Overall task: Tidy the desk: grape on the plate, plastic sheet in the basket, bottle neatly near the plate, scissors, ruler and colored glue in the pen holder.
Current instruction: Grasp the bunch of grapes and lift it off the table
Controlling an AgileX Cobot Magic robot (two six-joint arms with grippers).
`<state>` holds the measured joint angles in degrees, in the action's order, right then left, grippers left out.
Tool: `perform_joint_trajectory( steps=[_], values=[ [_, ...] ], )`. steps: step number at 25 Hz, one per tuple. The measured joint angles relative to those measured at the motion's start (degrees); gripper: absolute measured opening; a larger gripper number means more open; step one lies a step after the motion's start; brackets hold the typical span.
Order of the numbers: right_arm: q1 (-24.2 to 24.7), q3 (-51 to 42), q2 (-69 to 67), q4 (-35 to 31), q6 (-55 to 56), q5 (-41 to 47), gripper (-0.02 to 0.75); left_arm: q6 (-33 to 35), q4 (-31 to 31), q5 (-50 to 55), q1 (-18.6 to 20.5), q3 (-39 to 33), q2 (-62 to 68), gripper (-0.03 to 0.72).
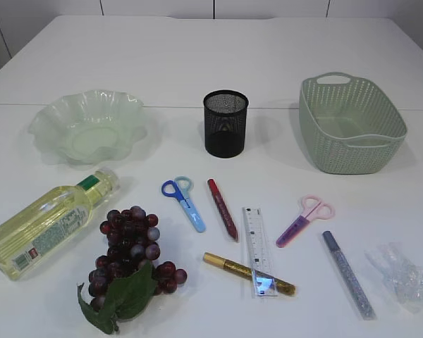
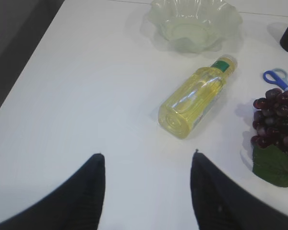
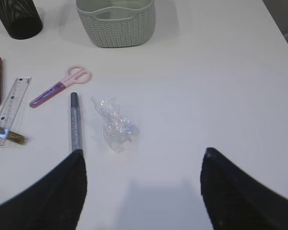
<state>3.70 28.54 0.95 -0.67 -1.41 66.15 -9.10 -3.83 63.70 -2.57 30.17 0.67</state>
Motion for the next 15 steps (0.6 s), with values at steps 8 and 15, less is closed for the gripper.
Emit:
perform_joint_trajectory(
  steps=[8, 15],
  values=[
    [0.00, 0.00, 0.00, 0.00, 0.00, 0.00, 0.576, 0.00, 0.00, 0.00, 0.00, 0.00, 0.00, 0.395],
    [0.00, 0.00, 0.00, 0.00, 0.00, 0.00, 0.576, 0.00, 0.00, 0.00, 0.00, 0.00, 0.00, 0.385]
  ],
)
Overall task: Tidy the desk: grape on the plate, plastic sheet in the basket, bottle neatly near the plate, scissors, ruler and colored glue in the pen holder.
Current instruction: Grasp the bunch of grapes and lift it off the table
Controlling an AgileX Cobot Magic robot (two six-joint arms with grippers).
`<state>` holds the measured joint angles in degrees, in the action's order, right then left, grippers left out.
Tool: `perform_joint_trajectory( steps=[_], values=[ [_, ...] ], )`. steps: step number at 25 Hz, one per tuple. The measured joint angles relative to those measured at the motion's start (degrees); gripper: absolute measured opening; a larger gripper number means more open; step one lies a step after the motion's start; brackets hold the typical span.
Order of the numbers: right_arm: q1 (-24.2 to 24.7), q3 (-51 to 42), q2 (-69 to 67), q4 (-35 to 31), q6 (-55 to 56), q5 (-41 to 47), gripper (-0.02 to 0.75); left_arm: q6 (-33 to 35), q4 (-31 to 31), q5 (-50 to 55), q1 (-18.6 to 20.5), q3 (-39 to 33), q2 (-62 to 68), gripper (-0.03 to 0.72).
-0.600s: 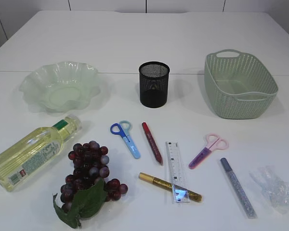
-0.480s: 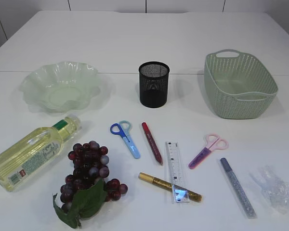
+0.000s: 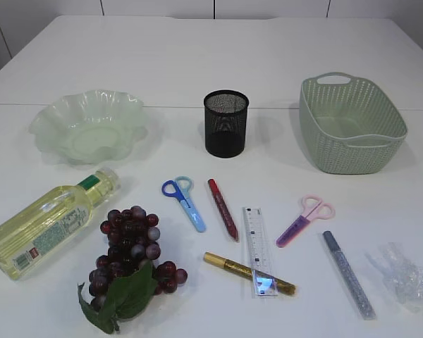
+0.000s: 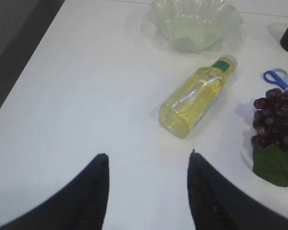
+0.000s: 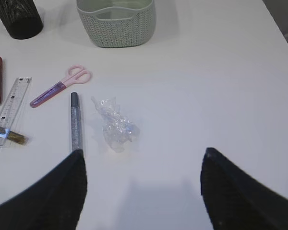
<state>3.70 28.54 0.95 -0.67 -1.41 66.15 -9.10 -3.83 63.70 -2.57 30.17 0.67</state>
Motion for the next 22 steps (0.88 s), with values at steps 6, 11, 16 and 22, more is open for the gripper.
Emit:
perform_joint_trajectory(
  steps=[6, 11, 16, 22],
  values=[
    [0.00, 0.00, 0.00, 0.00, 0.00, 0.00, 0.576, 0.00, 0.00, 0.00, 0.00, 0.00, 0.00, 0.372],
    [0.00, 0.00, 0.00, 0.00, 0.00, 0.00, 0.576, 0.00, 0.00, 0.00, 0.00, 0.00, 0.00, 0.347],
    [0.00, 0.00, 0.00, 0.00, 0.00, 0.00, 0.576, 0.00, 0.00, 0.00, 0.00, 0.00, 0.00, 0.330],
    [0.00, 0.00, 0.00, 0.00, 0.00, 0.00, 0.576, 0.00, 0.00, 0.00, 0.00, 0.00, 0.00, 0.323]
  ],
)
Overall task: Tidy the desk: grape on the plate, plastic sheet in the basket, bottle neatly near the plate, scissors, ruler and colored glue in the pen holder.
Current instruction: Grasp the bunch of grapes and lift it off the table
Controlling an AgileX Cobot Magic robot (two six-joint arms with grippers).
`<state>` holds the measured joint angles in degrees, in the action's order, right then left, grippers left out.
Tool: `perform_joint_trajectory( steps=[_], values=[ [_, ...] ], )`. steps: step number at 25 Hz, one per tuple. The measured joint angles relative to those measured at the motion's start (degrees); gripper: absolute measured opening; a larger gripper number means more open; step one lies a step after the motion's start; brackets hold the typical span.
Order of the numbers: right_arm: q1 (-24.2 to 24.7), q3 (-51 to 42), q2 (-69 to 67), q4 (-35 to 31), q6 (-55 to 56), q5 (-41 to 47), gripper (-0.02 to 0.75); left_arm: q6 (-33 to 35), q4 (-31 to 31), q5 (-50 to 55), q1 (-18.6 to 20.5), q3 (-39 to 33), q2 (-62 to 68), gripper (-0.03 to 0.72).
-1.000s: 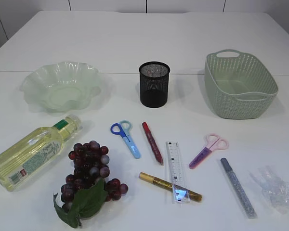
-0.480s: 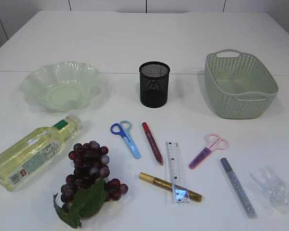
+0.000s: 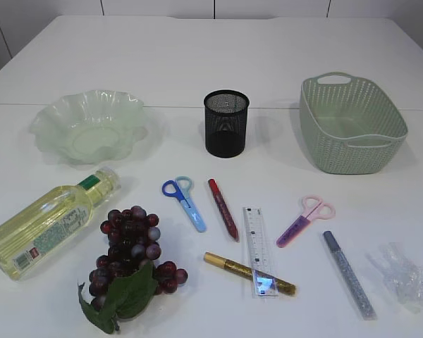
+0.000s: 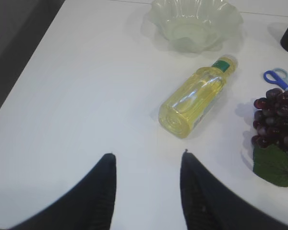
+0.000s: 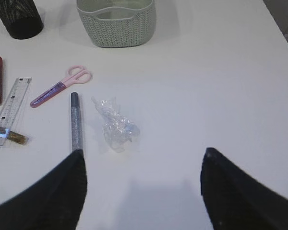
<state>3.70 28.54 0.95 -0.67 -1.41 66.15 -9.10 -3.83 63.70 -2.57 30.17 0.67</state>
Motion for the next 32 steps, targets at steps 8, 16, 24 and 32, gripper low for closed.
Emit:
perform_joint_trajectory(
  steps=[8, 16, 24, 32],
  values=[
    [0.00, 0.00, 0.00, 0.00, 0.00, 0.00, 0.576, 0.00, 0.00, 0.00, 0.00, 0.00, 0.00, 0.320],
    [0.00, 0.00, 0.00, -0.95, 0.00, -0.09, 0.576, 0.00, 0.00, 0.00, 0.00, 0.00, 0.00, 0.319],
    [0.00, 0.75, -0.95, -1.89, 1.72, -5.39, 0.576, 0.00, 1.02, -4.93, 0.00, 1.14, 0.00, 0.319],
    [0.00, 1.94, -16.18, -5.15, 2.15, -17.57, 0.576, 0.10, 3.07, -18.31, 0.00, 1.89, 4.51, 0.319]
  ],
)
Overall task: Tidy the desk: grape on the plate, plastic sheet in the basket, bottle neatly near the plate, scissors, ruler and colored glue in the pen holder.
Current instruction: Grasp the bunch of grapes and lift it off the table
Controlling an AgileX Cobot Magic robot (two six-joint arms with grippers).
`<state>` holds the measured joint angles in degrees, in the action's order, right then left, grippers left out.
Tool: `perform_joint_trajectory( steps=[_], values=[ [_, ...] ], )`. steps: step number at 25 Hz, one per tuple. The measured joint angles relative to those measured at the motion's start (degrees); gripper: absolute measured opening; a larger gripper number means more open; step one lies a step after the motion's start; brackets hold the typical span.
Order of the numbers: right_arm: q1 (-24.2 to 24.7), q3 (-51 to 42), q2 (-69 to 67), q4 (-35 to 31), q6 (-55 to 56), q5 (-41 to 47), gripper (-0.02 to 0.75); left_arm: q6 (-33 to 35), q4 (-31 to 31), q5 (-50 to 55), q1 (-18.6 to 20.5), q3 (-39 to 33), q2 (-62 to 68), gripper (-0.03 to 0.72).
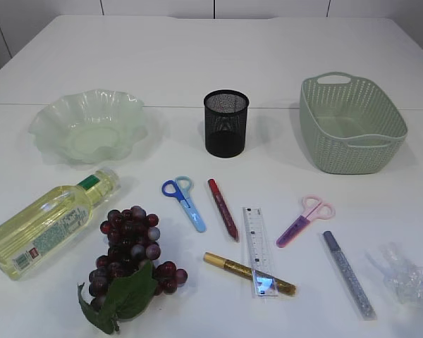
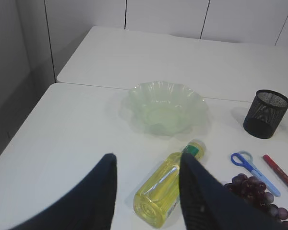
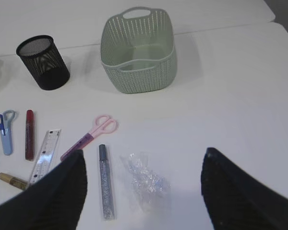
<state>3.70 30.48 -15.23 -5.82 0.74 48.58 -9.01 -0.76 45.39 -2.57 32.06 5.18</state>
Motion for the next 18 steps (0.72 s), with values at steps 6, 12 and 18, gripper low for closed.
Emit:
perform_joint_trajectory(
  steps=[6, 12, 18],
  values=[
    [0.00, 1.82, -12.12, 1.21, -0.10, -2.56, 0.576, 0.00, 0.76, -7.48, 0.00, 0.00, 12.69, 0.319],
    [0.00, 5.41, -19.72, 2.72, -0.10, -4.33, 0.576, 0.00, 3.87, -9.37, 0.00, 0.20, 30.50, 0.319],
    [0.00, 11.19, -26.41, -0.19, 0.01, -2.44, 0.576, 6.09, 8.81, -4.07, -3.19, 7.70, 44.74, 0.318]
  ],
)
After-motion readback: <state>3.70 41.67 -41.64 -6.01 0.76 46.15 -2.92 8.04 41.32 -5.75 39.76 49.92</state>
